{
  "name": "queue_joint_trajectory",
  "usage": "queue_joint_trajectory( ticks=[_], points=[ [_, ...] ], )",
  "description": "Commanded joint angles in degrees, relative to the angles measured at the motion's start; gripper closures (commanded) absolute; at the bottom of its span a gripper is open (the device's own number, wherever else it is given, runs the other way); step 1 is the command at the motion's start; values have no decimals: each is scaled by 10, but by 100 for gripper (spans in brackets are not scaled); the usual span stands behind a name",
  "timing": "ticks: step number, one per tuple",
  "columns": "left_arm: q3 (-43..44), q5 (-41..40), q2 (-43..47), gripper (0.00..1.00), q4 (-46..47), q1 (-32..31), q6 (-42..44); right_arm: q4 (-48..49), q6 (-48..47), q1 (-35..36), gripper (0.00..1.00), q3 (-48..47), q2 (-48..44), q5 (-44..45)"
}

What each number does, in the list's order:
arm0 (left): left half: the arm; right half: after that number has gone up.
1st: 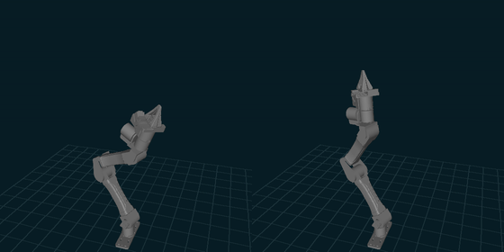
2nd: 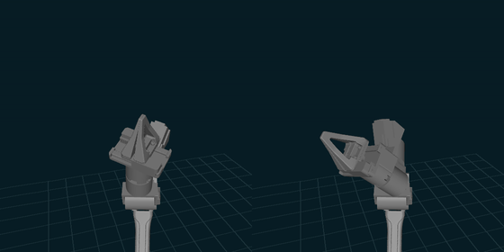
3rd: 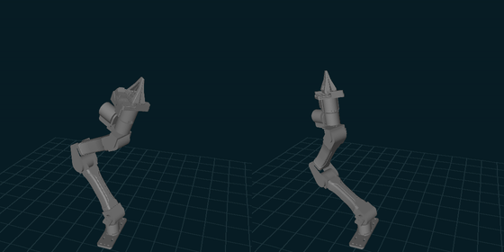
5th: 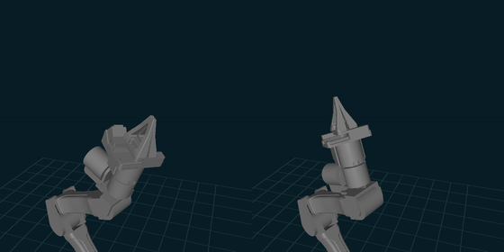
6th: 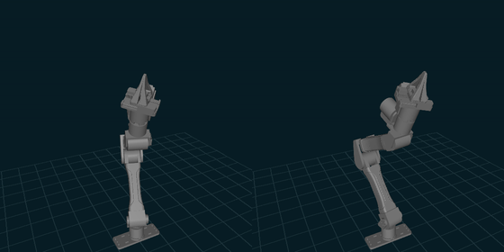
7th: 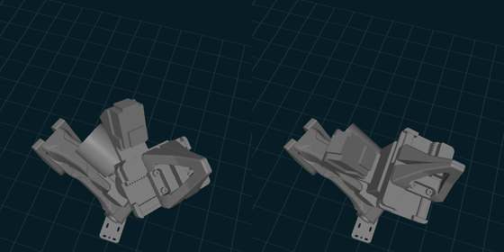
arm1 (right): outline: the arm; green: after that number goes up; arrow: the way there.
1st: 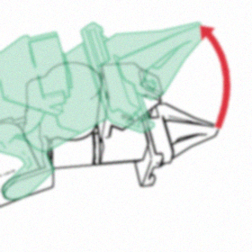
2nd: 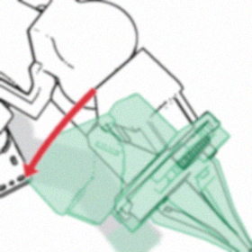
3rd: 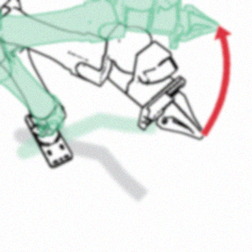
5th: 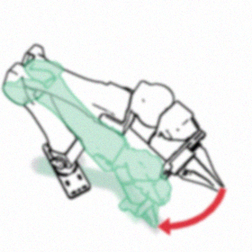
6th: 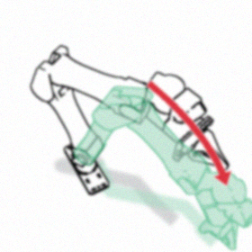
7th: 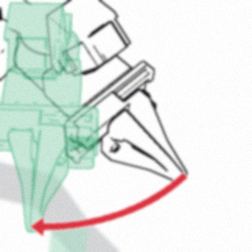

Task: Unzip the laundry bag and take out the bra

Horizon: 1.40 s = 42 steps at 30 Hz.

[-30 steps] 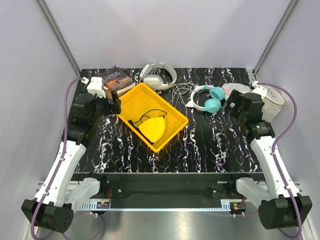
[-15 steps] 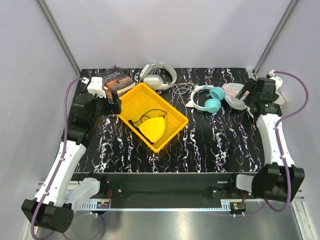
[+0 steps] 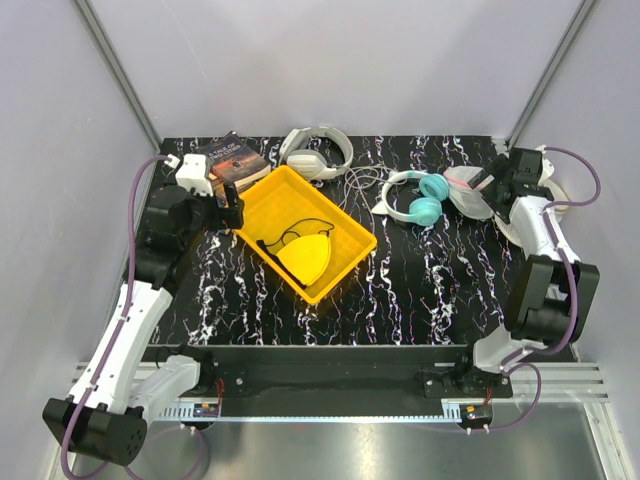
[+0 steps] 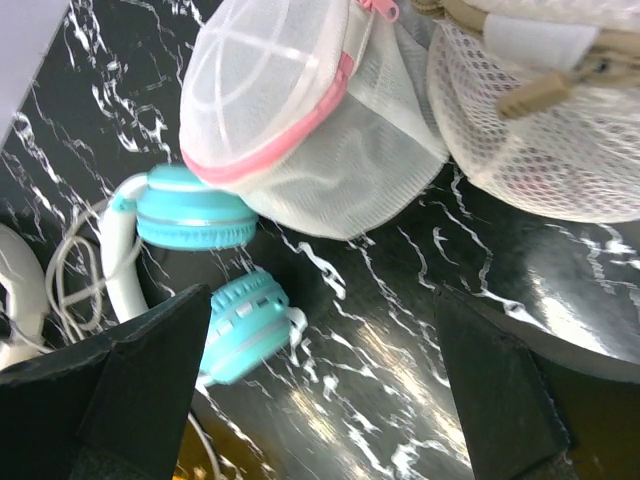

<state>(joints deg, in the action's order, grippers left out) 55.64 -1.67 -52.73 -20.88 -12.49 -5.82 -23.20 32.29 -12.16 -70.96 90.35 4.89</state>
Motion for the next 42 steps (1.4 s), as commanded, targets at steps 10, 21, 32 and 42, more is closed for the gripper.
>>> queue_joint_trajectory(
  ticks=[10, 21, 32, 42],
  points=[
    [2, 7, -4, 1, 30, -5, 6, 149, 125, -1, 8, -62, 141, 30],
    [2, -5, -8, 1, 29, -5, 11, 156, 121, -1, 52, -135, 210, 36],
    [3, -8, -6, 1, 27, -6, 11, 168, 110, 11, 100, -153, 168, 3],
    [4, -16, 4, 1, 27, -6, 6, 183, 102, 14, 100, -176, 64, -32]
  ],
)
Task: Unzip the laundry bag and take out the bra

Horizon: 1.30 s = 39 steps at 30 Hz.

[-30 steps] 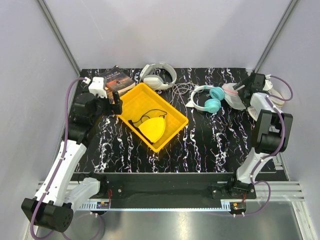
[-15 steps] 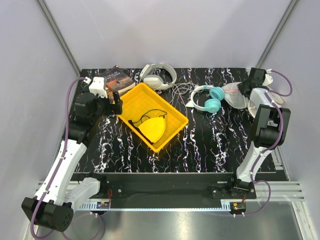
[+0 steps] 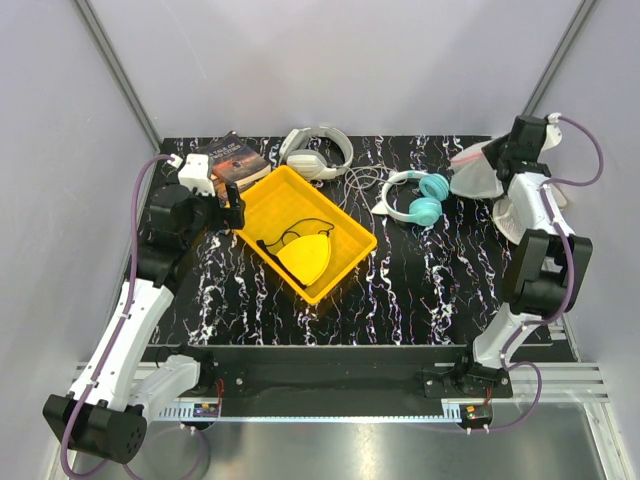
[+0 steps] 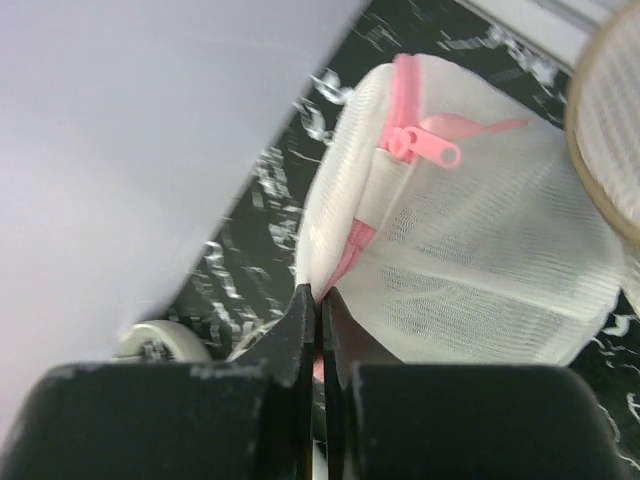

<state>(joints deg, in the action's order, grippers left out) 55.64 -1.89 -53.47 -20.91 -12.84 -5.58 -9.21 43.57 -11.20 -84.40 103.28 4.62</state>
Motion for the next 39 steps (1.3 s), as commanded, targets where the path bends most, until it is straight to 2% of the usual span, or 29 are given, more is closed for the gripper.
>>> queue_joint_trajectory(
  ticks=[1, 10, 14, 20, 26, 34, 39],
  points=[
    [4, -15, 14, 1, 27, -3, 4, 44, -13, 5, 100, -43, -72, -36],
    [2, -18, 21, 1, 26, -3, 2, 43, -43, 42, 100, 10, -188, -126],
    [-1, -15, 21, 1, 27, -6, 4, 39, -92, 100, 100, 80, -259, -104],
    [-3, 5, 21, 1, 28, -13, 7, 6, -98, 167, 100, 191, -364, -92],
    [-3, 2, 16, 1, 28, -28, -5, -47, -67, 215, 100, 287, -444, -92],
    [3, -66, -7, 1, 19, -113, -14, -85, 21, 239, 100, 435, -535, -69],
    [-4, -41, -22, 1, 15, -166, -111, -88, 78, 269, 100, 512, -574, -75]
  ],
)
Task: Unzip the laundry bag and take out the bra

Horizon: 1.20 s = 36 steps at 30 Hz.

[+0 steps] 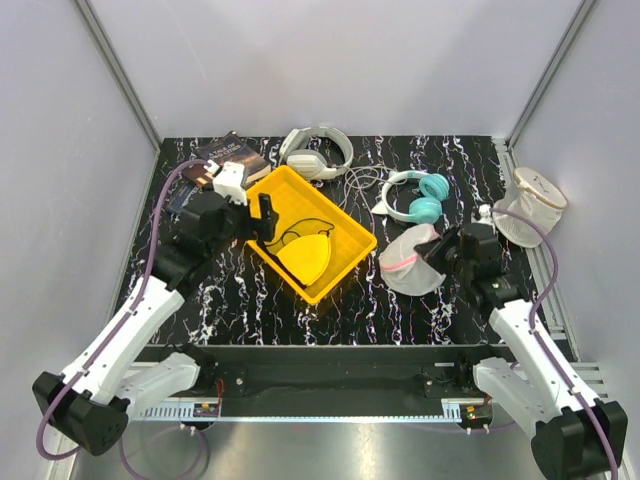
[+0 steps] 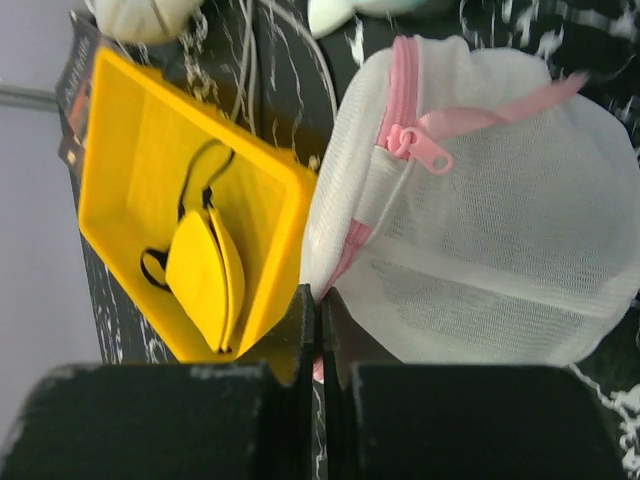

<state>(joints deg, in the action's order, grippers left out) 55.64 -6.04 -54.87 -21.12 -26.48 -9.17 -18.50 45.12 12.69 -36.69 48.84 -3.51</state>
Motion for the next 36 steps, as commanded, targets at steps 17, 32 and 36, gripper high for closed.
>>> queue_joint_trajectory(
  ticks=[17, 32, 36],
  points=[
    [-98, -32, -59, 1, 42, -237, -253, -156, -27, 174, 25, -42, -33, 144],
    [-130, -25, -20, 1, 43, -240, -252, -13, -260, 39, 21, -208, 263, -30],
    [-155, -32, 19, 1, 41, -241, -269, 0, -284, 24, 27, -230, 332, -100]
  ],
)
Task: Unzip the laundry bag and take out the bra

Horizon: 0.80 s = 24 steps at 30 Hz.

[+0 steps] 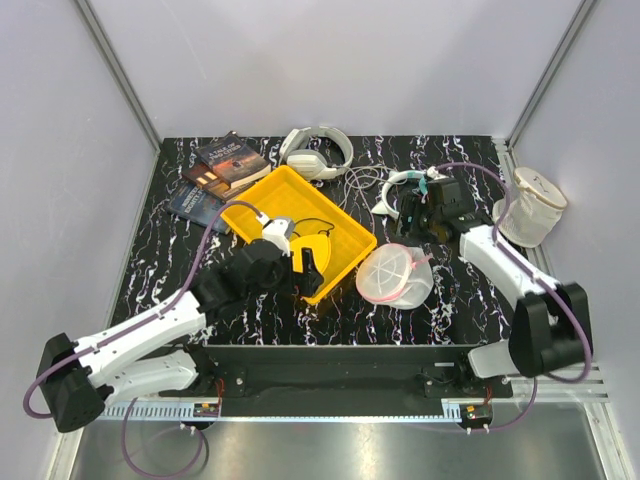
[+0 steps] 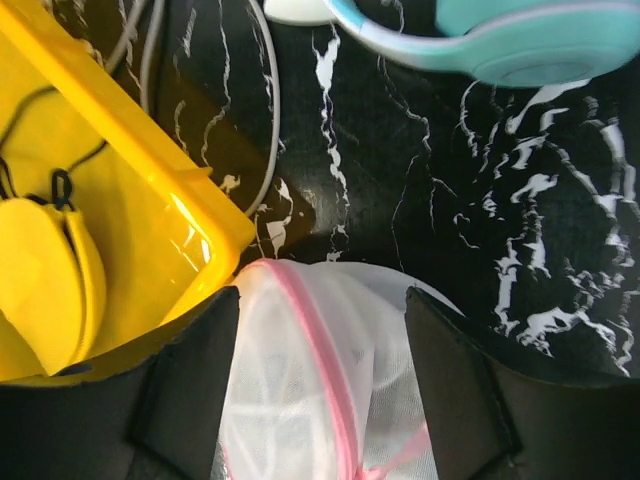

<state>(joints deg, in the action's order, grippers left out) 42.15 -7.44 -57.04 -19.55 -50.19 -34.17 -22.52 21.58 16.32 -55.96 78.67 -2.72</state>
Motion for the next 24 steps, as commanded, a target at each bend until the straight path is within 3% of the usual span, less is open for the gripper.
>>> queue_joint_trajectory(
  ticks=[1, 4, 7, 8, 11, 15, 20, 24],
  points=[
    [-25, -20, 46, 1, 24, -3, -20, 41, -49, -12, 29, -40, 50, -127],
    [-39, -24, 64, 1, 26, -3, -13, 39, -44, -12, 37, -33, 63, -149],
    [-41, -28, 64, 1, 26, -3, 6, 35, -30, -12, 58, -12, 49, -158],
    [-34, -27, 61, 1, 30, -4, 12, 33, -18, -12, 74, -6, 46, -156],
    [-8, -35, 27, 1, 38, -20, 43, 16, 9, -12, 90, 15, 22, -145],
    [45, -57, -57, 1, 57, -61, 89, -9, 44, -11, 100, 39, -18, -127],
    [129, -64, -162, 1, 105, -133, 116, -50, 86, -12, 100, 66, -69, -98],
    [187, -85, -235, 1, 137, -176, 157, -91, 96, -12, 96, 63, -118, -27]
  ],
)
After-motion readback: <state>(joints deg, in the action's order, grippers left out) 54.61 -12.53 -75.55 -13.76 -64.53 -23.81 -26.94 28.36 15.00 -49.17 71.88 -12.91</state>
